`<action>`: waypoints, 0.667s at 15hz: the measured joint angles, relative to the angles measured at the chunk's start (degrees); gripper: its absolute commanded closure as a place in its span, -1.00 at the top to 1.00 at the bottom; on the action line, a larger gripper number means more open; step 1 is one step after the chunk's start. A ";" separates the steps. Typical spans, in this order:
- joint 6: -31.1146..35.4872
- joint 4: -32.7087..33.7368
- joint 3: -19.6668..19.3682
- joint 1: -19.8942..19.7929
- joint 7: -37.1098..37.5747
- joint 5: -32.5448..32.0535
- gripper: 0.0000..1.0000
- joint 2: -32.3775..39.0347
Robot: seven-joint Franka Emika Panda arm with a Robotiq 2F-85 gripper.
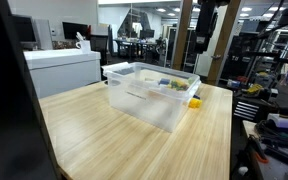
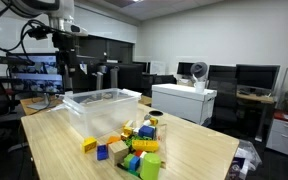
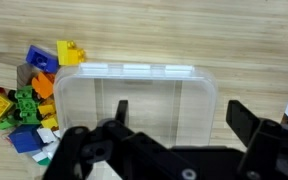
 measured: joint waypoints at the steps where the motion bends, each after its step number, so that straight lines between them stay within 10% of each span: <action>1: 0.00 0.15 -1.36 -0.02 -2.39 0.00 1.00 0.11; 10: -1.74 7.32 -17.34 -1.29 -30.57 0.02 1.00 8.00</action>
